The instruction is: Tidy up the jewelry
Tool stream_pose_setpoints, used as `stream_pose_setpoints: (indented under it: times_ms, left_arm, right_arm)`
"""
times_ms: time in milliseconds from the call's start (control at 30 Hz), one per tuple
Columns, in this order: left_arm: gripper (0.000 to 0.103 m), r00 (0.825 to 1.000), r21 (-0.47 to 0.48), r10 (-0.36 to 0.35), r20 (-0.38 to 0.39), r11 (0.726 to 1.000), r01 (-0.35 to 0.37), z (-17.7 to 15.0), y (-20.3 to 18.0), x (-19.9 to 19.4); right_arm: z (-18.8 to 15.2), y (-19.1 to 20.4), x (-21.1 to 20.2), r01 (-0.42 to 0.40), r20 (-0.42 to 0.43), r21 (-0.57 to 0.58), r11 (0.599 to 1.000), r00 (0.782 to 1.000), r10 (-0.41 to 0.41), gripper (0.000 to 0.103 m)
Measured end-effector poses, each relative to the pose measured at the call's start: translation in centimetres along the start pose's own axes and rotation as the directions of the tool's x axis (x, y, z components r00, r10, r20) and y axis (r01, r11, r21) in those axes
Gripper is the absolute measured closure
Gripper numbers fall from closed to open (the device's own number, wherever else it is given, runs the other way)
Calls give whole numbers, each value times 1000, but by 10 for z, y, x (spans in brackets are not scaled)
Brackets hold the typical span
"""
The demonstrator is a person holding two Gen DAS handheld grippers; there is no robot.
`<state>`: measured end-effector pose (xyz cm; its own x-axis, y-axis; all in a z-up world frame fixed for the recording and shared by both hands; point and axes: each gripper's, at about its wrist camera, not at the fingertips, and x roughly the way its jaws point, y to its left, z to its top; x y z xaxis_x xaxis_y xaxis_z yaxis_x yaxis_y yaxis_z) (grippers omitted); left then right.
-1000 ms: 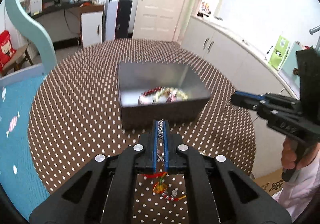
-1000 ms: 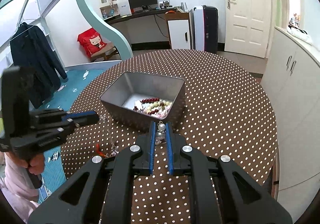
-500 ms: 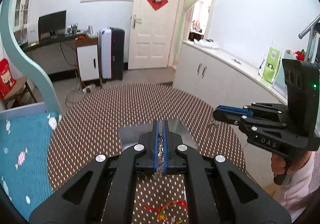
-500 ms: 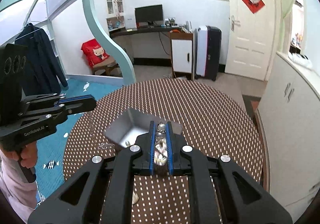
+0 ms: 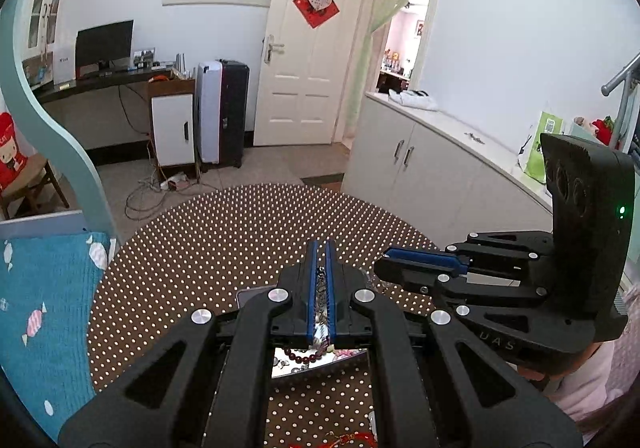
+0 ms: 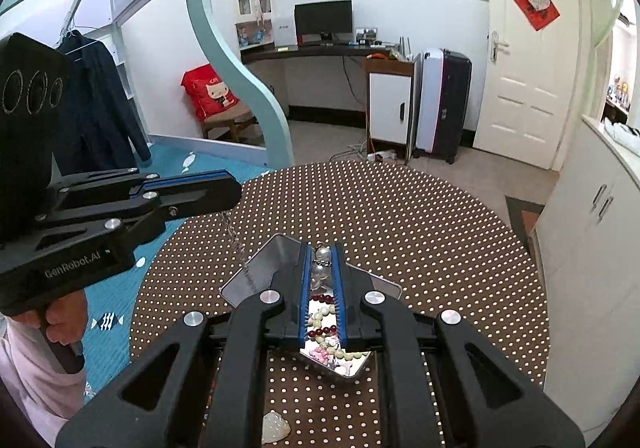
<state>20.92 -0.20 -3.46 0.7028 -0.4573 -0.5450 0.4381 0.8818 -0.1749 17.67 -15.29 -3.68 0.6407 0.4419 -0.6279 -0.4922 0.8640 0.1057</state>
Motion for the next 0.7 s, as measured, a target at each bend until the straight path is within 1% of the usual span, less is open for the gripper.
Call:
stream_pose_setpoints:
  times_ms: [100,133,167,200,233,300,400,467,700]
  left_arm:
    - [98,998,-40,-22,-59,999,19,-11,11,22]
    - [92,997,-53,-21,-77,998,17,-15,14,29]
    - [71,994,-63,-10,-112,998,3,-21,19,38]
    - [63,990,-73,10,-139,997,-21,-27,23,45]
    - [61,988,-89,22,-156,995,-36,-32,27,50]
    - [61,985,-116,9,-174,993,-30,-39,35,54]
    - [61,983,-120,26,-179,992,-48,-43,39,55]
    - [61,984,-122,27,-178,991,-49,-45,40,53]
    - [61,985,-118,22,-173,992,-43,-49,35,47]
  right_arm:
    - [-4,-2,11,-20,-29,19,1000,999,21,93]
    - [-5,-4,14,-23,-37,28,999,999,24,88]
    - [-6,-6,17,-21,-48,39,999,999,23,82]
    - [-8,-9,20,-4,-61,57,998,998,7,61]
    - [-9,-12,21,10,-65,68,998,998,-5,48]
    - [-11,-19,20,18,-61,95,995,998,-12,47]
    - [-12,-26,19,47,-70,120,992,997,-39,47]
    - [-13,-29,19,50,-76,137,989,996,-40,47]
    - [-18,-25,15,46,-82,130,990,996,-36,47]
